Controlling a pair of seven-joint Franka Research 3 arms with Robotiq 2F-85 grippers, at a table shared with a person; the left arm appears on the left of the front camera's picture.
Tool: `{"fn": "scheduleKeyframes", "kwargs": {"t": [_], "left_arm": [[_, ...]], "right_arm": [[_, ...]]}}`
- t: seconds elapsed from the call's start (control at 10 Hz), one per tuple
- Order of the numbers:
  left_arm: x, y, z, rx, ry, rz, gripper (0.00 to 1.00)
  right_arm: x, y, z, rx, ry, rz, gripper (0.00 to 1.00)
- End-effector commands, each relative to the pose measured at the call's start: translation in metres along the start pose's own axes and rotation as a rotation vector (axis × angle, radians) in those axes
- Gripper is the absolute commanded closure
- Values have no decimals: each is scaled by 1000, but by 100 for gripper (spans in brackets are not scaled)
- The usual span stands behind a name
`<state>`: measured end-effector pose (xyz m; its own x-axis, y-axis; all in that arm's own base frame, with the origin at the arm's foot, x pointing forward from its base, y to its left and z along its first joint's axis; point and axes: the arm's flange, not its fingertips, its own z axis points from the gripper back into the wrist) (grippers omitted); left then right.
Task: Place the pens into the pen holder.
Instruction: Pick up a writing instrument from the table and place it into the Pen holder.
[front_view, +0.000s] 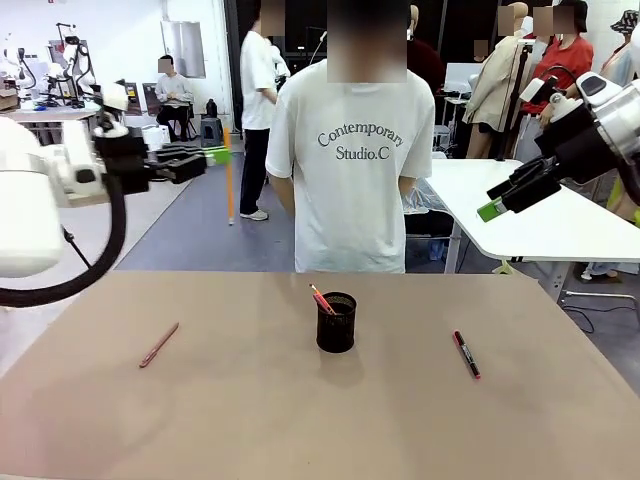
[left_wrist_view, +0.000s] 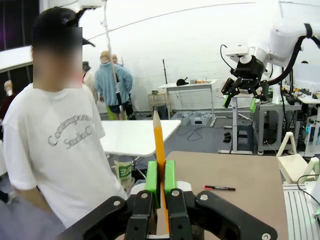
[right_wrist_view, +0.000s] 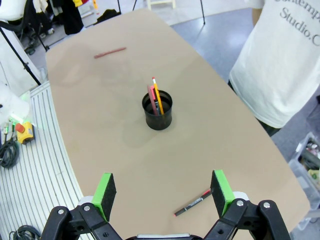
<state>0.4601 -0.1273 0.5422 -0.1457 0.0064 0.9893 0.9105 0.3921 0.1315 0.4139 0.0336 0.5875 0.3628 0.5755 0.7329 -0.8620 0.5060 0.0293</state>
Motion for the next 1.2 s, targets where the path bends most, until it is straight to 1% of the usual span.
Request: {"fn": "scheduleKeyframes", "kwargs": {"t": [0.0, 0.1, 0.2, 0.3, 0.4, 0.5, 0.8, 0.9, 1.0, 1.1], "left_arm": [[-21, 4, -32, -42, -54, -47, 100], [-35, 4, -48, -87, -40, -36, 100], [-47, -4, -64, -113, -49, -43, 100], [-62, -9, -81, -102, -97, -114, 100], [-74, -11, -96, -88, -117, -147, 100], [-90, -12, -109, -70, -96, -188, 100], [-127, -13, -136, -32, -67, -214, 100], [-134, -11, -140, -41, -70, -192, 100], [-132, -14, -138, -83, -82, -124, 100], [-95, 1, -125, -61, -54, -166, 100]], "right_arm": [[1, -1, 0, 10, -19, 6, 0], [1, -1, 0, 10, -19, 6, 0], [1, -1, 0, 10, -19, 6, 0], [1, -1, 0, 10, -19, 6, 0], [1, -1, 0, 10, -19, 6, 0], [1, -1, 0, 10, -19, 6, 0], [1, -1, 0, 10, -19, 6, 0], [1, -1, 0, 10, -19, 6, 0], [1, -1, 0, 10, -19, 6, 0], [1, -1, 0, 10, -19, 6, 0]]}}
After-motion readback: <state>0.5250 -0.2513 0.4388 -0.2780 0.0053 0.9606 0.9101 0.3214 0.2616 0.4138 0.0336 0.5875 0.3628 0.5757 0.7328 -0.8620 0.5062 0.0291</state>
